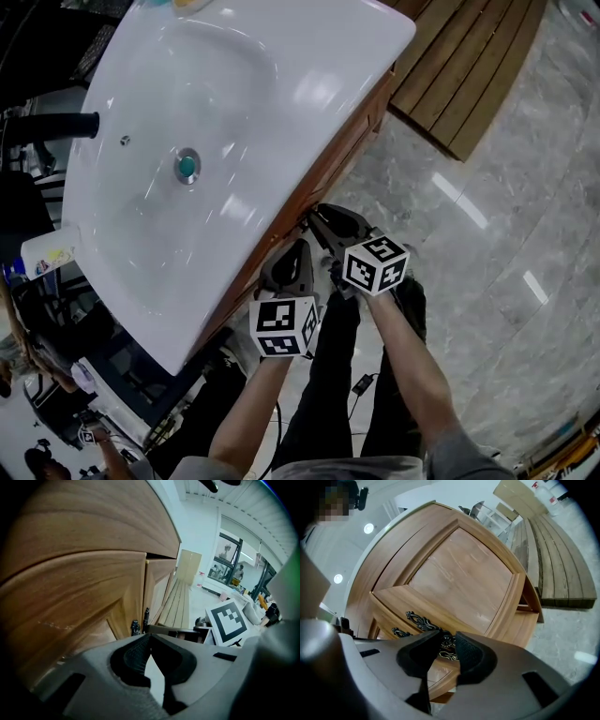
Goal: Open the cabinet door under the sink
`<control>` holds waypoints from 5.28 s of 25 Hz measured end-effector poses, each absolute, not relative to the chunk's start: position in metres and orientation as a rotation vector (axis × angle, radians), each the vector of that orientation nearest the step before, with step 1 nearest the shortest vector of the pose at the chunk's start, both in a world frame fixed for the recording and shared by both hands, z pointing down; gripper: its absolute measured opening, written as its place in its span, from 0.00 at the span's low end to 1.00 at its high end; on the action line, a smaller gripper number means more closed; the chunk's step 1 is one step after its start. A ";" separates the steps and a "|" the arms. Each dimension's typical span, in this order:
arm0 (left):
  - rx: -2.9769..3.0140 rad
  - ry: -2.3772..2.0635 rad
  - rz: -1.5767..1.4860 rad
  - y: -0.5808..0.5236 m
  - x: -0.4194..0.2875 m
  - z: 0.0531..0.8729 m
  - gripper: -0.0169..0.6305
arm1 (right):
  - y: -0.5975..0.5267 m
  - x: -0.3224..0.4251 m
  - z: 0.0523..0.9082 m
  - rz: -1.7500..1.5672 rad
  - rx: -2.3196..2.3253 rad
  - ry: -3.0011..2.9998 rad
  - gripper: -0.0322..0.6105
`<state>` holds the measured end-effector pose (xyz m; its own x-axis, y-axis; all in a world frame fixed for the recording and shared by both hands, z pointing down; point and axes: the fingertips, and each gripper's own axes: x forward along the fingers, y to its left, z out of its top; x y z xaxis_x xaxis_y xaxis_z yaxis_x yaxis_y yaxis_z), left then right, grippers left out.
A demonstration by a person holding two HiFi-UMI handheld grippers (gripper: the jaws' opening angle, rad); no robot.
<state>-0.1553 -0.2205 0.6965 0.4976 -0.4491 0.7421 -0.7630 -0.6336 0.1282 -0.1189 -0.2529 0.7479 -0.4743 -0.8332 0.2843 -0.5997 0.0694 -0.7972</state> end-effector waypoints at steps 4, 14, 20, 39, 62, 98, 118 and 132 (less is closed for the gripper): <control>2.300 -0.992 0.961 -0.220 -0.154 0.700 0.04 | -0.252 -0.121 0.747 -1.332 -1.433 2.111 0.19; 2.295 -0.981 0.980 -0.214 -0.152 0.705 0.04 | -0.251 -0.119 0.746 -1.308 -1.421 2.149 0.18; 2.292 -0.978 0.982 -0.208 -0.150 0.704 0.04 | -0.241 -0.112 0.743 -1.299 -1.421 2.157 0.18; 2.239 -0.984 0.938 -0.168 -0.123 0.714 0.04 | -0.192 -0.077 0.742 -1.356 -1.317 2.275 0.18; 2.123 -1.097 0.871 -0.129 -0.077 0.719 0.04 | -0.150 -0.028 0.741 -1.482 -1.056 2.525 0.18; 2.215 -0.832 0.805 -0.101 0.039 0.724 0.04 | -0.121 0.144 0.734 -1.390 -1.474 2.467 0.12; 2.243 -0.752 0.816 -0.096 0.066 0.719 0.04 | -0.132 0.228 0.726 -1.249 -1.819 2.309 0.07; 2.297 -0.741 0.802 -0.104 0.067 0.686 0.04 | -0.111 0.212 0.698 -1.167 -1.844 2.310 0.07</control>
